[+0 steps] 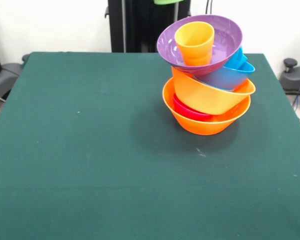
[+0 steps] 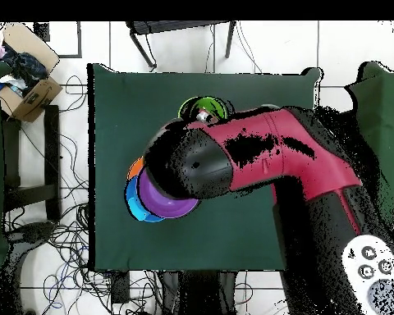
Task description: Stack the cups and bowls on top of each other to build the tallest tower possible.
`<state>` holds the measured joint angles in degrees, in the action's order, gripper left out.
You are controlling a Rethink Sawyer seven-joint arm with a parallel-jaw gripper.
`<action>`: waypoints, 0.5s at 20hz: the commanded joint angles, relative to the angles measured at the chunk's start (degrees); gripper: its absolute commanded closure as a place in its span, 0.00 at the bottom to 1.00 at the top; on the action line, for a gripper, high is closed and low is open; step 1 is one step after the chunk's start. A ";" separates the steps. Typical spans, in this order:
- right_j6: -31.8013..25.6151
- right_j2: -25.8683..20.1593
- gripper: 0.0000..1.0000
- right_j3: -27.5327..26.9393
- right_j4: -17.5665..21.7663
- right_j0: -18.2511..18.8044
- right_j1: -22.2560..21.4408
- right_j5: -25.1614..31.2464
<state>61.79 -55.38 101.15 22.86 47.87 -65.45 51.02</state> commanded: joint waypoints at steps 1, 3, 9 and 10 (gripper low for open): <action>-1.43 -3.20 1.00 9.85 -2.35 -0.36 -0.92 -3.89; -0.34 -2.79 1.00 10.19 -2.58 -0.79 -0.63 -4.74; 5.22 0.40 1.00 10.63 -2.38 -2.26 1.52 -7.55; 6.61 1.41 1.00 10.61 -2.16 -2.77 1.93 -7.93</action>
<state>61.86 -56.41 105.44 20.49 47.42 -66.67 46.25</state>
